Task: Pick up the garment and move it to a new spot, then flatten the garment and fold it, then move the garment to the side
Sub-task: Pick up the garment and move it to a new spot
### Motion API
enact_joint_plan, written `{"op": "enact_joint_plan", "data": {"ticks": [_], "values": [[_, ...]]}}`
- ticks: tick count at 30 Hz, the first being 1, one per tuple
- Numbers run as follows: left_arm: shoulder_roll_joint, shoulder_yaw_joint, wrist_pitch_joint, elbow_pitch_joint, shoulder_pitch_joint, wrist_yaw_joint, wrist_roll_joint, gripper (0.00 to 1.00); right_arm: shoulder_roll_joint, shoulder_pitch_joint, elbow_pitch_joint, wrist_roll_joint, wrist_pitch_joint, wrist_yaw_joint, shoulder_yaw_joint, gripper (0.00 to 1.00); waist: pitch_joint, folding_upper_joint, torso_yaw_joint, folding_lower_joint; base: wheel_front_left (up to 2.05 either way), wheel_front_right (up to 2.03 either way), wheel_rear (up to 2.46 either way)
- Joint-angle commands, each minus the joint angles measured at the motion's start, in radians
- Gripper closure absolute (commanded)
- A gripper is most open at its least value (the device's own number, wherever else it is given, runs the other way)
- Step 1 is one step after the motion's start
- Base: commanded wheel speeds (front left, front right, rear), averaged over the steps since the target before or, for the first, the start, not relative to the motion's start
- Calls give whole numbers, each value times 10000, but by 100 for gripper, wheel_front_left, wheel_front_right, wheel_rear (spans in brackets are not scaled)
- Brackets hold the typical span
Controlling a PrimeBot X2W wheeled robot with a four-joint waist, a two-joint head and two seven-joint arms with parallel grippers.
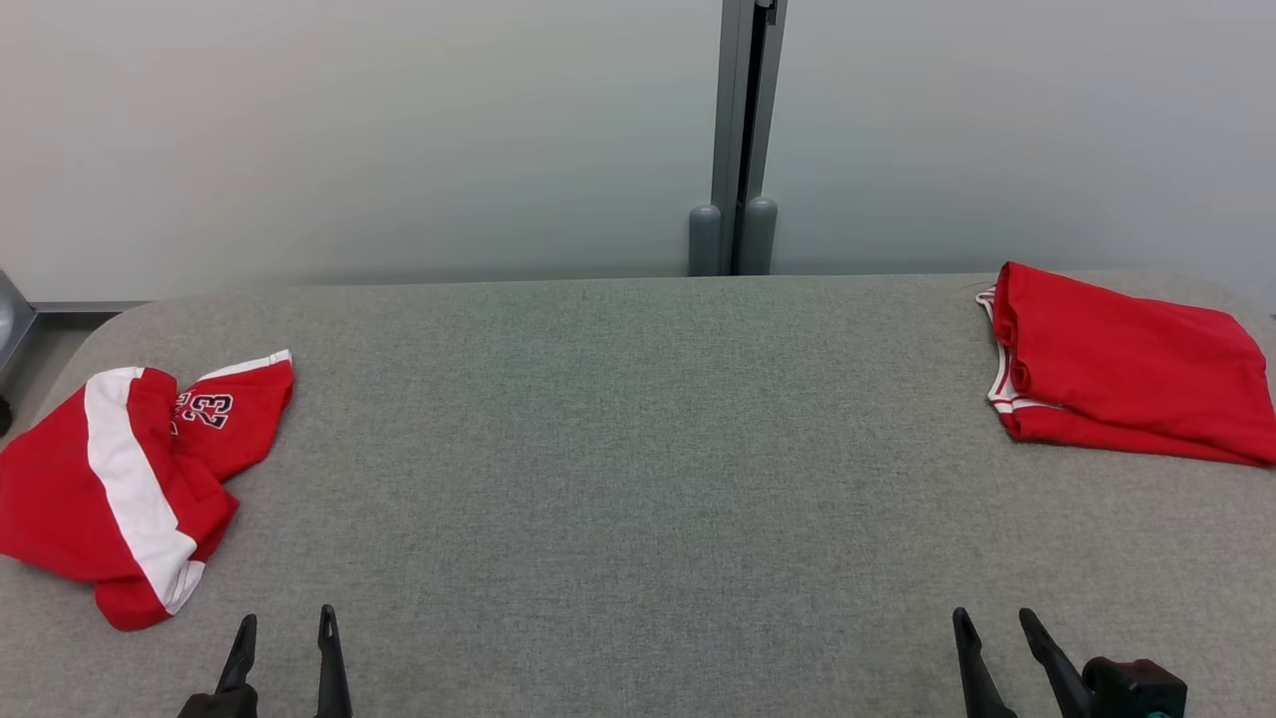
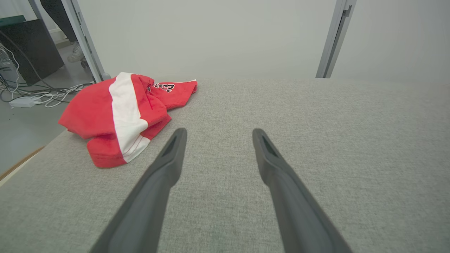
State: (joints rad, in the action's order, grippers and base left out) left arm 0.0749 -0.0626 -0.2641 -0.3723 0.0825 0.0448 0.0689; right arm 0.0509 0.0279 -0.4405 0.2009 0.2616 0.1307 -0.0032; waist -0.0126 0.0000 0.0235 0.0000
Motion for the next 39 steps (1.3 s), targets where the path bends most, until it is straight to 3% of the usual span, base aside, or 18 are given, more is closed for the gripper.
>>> {"op": "enact_joint_plan", "data": {"ticks": [1, 17, 39], "values": [[-4, -32, -2, 6, 3, -19, -54, 0, -3, 29, -33, 9, 48, 1, 7, 0, -4, 0, 12, 0, 0, 0, 0], [112, -249, -2, 9, -181, 81, 86, 0, -2, 62, 34, 49, 46, 1, 137, 0, -38, 0, 446, 0, 0, 0, 0], [258, -807, -3, 313, -141, -98, 55, 0, 6, -94, 242, 15, 42, 1, 299, 0, 115, 0, 3202, 0, 0, 0, 0]]}}
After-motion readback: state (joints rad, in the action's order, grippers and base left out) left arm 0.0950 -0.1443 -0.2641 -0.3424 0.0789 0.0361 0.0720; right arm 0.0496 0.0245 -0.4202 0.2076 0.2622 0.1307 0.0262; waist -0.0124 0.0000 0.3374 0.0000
